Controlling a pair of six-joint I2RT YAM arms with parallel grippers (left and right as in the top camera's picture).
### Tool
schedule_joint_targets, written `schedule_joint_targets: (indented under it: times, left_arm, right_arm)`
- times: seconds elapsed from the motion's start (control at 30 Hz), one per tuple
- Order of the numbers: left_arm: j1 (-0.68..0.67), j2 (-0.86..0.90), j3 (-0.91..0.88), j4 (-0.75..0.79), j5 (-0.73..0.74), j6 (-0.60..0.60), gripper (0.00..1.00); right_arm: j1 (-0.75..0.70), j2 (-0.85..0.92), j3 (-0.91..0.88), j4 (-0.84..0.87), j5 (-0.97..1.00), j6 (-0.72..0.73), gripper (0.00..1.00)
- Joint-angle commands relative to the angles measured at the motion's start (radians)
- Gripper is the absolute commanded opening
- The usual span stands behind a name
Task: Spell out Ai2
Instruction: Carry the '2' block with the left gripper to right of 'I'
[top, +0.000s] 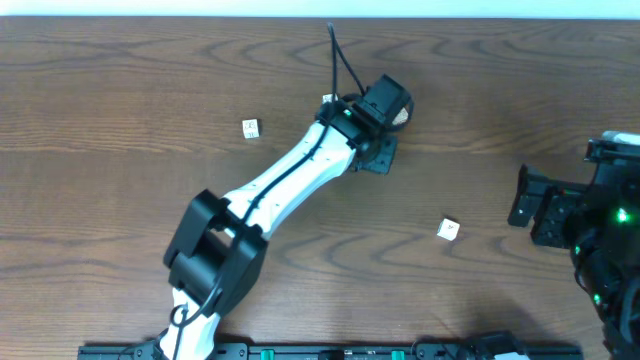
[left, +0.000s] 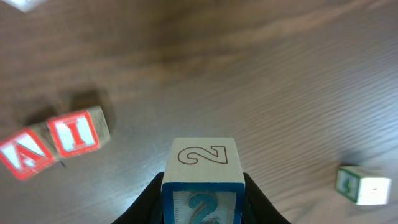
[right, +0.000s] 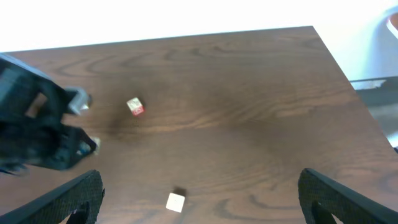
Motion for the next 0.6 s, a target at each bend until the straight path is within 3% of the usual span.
schedule_joint_targets:
  times: [0.0,0.57]
  left_arm:
    - [0.013,0.047,0.015,-0.019,-0.029,-0.05,0.05]
    - [0.024,0.151,0.015,0.055,-0.138,-0.048,0.06]
  right_arm:
    - [-0.008,-0.002,0.052,-0.009,-0.032,-0.014,0.99]
    - [-0.008,-0.003,0.071,-0.07,-0.087,0.017,0.99]
